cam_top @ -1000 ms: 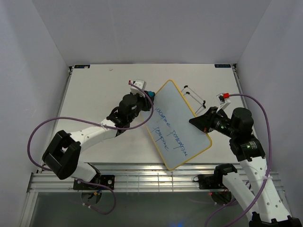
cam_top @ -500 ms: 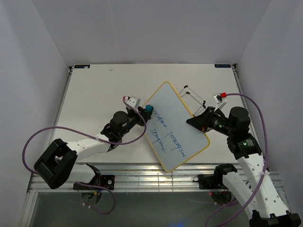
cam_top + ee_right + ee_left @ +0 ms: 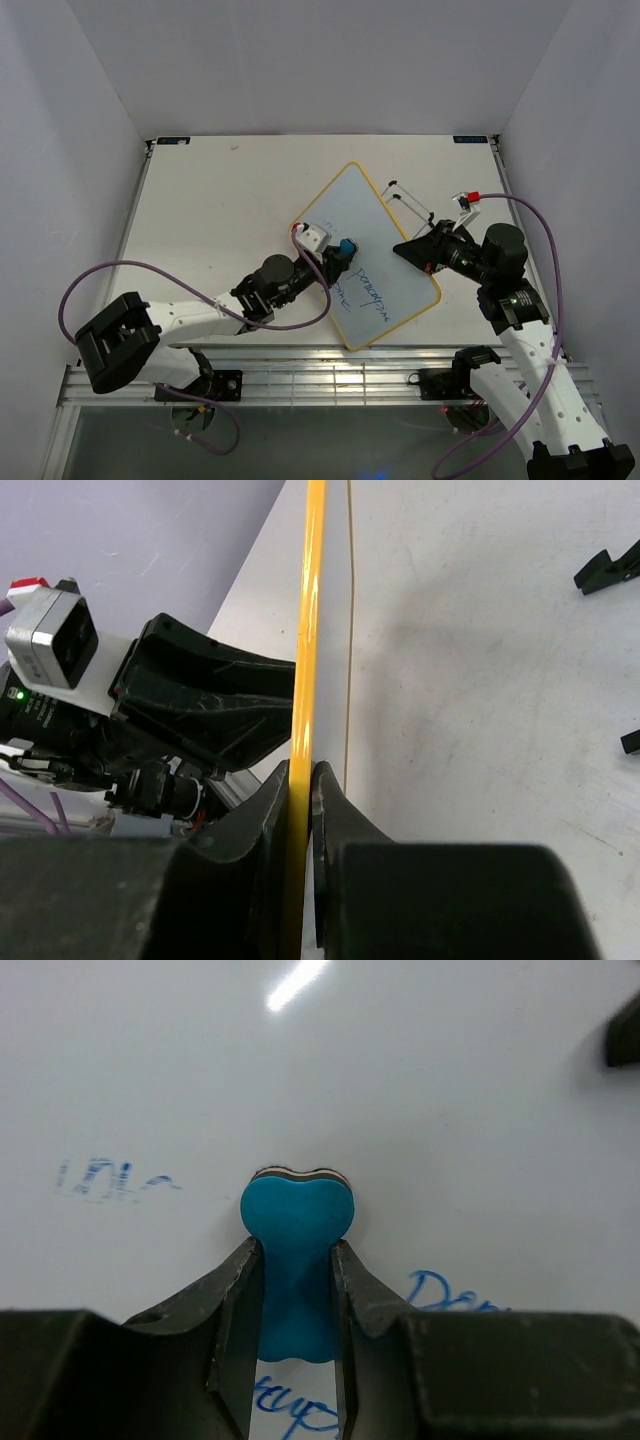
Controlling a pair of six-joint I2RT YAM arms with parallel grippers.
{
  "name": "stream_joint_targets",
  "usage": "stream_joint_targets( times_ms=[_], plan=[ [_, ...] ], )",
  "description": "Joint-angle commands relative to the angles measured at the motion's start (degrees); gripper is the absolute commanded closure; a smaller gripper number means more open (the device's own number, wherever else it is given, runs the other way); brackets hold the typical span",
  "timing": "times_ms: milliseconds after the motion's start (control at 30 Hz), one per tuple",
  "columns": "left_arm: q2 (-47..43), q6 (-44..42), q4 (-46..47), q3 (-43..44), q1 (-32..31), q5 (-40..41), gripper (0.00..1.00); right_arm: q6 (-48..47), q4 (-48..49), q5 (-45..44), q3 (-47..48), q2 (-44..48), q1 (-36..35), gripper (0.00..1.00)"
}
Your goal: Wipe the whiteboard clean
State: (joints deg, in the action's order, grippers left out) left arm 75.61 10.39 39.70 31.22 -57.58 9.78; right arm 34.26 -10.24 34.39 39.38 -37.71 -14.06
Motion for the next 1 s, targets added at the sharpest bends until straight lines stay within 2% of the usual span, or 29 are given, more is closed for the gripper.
stream_joint_targets(
  times_ms=[0, 33, 133, 267, 333, 467, 633, 800, 900, 967],
  plan=[
    [0.33, 0.41, -4.72, 1.56, 5.7, -0.37, 1.0, 6.88, 14.38, 11.31, 3.86, 3.17, -1.93, 0.92],
    [-0.02, 1.98, -4.72, 1.13, 9.99, -2.64, 1.0, 6.61, 13.5, 11.22, 4.39, 3.35, -1.93, 0.92],
    [-0.38, 1.22, -4.2, 1.47, 15.37, -2.93, 1.0, 5.73, 10.51, 11.57, 5.71, 3.61, -1.93, 0.92],
    [2.95, -1.86, -4.37, 5.59, 18.64, -5.9, 1.0, 7.22, 11.29, 13.06, 5.36, 4.14, -1.93, 0.92],
    [5.32, -2.74, -4.98, 8.41, 18.65, -6.44, 1.0, 7.92, 11.73, 13.33, 5.1, 4.14, -1.93, 0.92],
    [6.21, -1.34, -5.34, 10.61, 17.6, -13.46, 1.0, 8.37, 12.26, 13.16, 3.87, 4.32, -1.93, 0.92],
    [6.21, -4.33, -6.65, 10.96, 7.69, -11.63, 1.0, 8.54, 12.88, 12.98, 4.39, 3.62, -1.93, 0.92],
    [4.64, -4.51, -10.69, 11.84, 4.23, -15.93, 1.0, 7.05, 10.95, 12.98, 6.33, 3.7, -1.84, 0.92],
    [3.32, -5.12, -13.24, 11.58, 4.67, -10.77, 1.0, 5.74, 9.11, 12.37, 6.15, 4.14, -1.93, 0.92],
    [2.87, -1.81, -15.18, 11.23, 8.26, -5.4, 1.0, 5.47, 8.22, 11.93, 6.15, 4.49, -1.93, 0.92]
  ],
)
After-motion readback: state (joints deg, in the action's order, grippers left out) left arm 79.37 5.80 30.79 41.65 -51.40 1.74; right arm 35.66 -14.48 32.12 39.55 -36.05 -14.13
